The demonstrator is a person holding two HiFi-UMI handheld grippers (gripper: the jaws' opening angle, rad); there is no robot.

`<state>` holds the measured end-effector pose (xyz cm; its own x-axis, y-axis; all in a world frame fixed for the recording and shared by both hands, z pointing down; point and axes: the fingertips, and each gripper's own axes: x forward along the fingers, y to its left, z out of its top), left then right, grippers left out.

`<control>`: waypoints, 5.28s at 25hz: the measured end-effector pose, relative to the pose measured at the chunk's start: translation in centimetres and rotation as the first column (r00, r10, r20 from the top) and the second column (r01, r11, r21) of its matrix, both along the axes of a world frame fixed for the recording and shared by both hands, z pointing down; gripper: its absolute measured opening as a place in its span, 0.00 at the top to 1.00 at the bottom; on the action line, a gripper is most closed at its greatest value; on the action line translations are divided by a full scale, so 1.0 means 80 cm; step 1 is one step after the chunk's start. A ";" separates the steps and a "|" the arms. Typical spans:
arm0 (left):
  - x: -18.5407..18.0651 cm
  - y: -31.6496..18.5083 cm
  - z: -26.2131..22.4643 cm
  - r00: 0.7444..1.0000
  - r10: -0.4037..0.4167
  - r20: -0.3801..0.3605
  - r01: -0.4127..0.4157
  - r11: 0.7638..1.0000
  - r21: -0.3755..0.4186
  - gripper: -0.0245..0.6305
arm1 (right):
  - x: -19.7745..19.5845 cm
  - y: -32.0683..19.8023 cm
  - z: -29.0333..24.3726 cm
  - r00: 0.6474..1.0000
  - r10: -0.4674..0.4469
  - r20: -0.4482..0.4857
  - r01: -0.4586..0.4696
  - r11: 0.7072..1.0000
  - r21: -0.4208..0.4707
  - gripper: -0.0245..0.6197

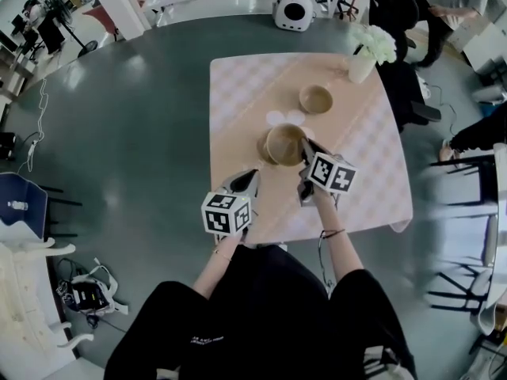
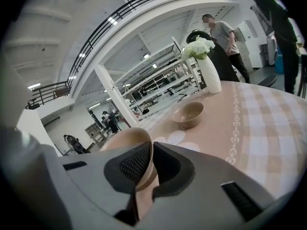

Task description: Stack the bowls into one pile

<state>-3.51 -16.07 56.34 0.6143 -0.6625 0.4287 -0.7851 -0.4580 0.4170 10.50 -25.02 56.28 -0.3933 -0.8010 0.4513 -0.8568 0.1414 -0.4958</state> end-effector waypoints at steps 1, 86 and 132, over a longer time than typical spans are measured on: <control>-0.002 0.000 0.002 1.000 -0.003 0.001 0.003 1.000 -0.003 0.97 | -0.006 -0.002 0.003 1.000 -0.014 -0.017 0.014 1.000 -0.002 0.95; 0.092 -0.082 -0.022 0.998 -0.044 -0.038 0.045 0.999 0.021 0.97 | 0.092 -0.097 -0.003 0.997 0.036 -0.065 -0.035 0.999 0.022 0.94; 0.150 -0.153 0.042 0.996 -0.091 0.020 0.092 0.993 -0.072 0.97 | 0.149 -0.226 0.045 0.974 0.046 -0.222 -0.048 0.999 -0.002 0.92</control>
